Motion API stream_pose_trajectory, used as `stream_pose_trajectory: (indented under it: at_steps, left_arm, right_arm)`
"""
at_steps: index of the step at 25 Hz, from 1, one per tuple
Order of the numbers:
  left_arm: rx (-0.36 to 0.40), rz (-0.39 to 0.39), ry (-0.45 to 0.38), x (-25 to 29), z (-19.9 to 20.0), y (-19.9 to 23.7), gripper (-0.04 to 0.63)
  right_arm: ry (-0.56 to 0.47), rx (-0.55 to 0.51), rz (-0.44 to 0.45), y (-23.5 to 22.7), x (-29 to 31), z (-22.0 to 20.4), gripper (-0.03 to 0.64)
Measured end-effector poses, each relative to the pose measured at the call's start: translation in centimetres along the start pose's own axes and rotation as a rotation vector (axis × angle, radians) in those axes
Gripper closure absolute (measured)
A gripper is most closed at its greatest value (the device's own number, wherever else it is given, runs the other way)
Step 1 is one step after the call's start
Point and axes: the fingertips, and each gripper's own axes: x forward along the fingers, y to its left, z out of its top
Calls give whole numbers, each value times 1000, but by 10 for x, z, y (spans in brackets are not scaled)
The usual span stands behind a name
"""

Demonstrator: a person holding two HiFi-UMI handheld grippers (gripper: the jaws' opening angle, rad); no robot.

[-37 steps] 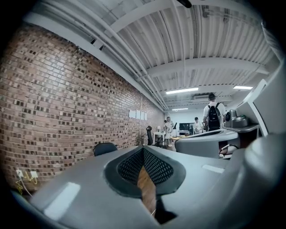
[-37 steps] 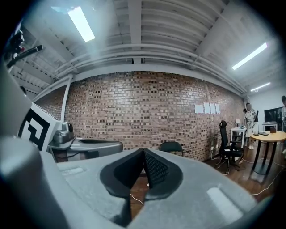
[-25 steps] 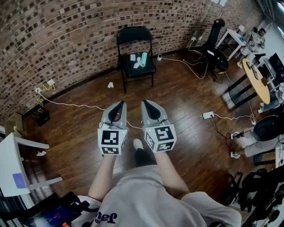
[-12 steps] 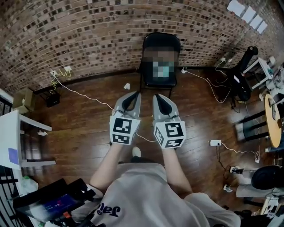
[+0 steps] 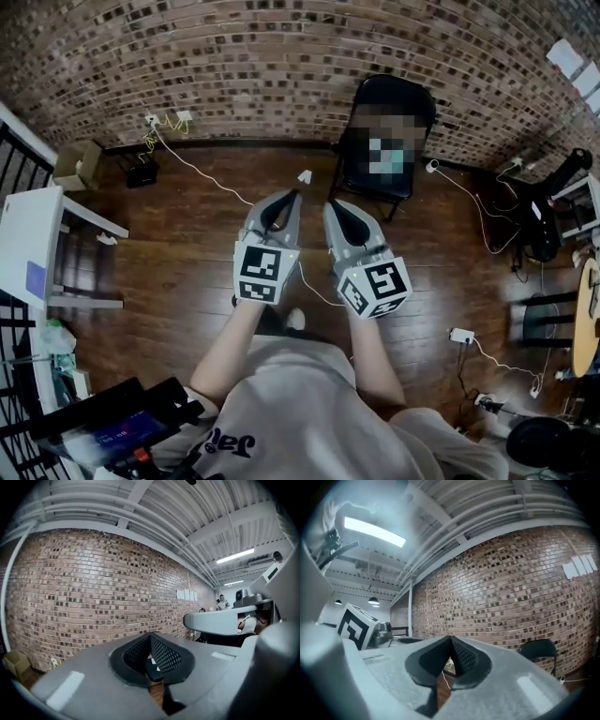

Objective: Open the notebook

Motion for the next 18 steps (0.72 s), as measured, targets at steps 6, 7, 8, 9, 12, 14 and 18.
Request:
stream_pose_trajectory:
  at_steps: [6, 7, 8, 9, 12, 14, 18]
  left_arm:
    - [-29, 170, -3, -19, -2, 92, 578]
    - [-36, 201, -3, -24, -2, 110, 578]
    - [-41, 236, -5, -31, -3, 127, 578]
    - [-44, 272, -8, -40, -3, 144, 578]
    - [-54, 370, -21, -73, 1, 200, 578]
    - [-61, 450, -42, -103, 6, 240, 578]
    - [-90, 645, -63, -176, 4, 310, 578]
  right_arm:
    - [43, -43, 157, 49, 82, -12, 630]
    - [46, -49, 183, 60, 97, -13, 630]
    - [46, -57, 216, 71, 111, -13, 630]
    - [42, -68, 249, 84, 125, -12, 630]
    - [29, -87, 337, 127, 168, -7, 630]
    - [28, -98, 409, 164, 196, -6, 630]
    - [44, -116, 570, 246, 240, -13, 629]
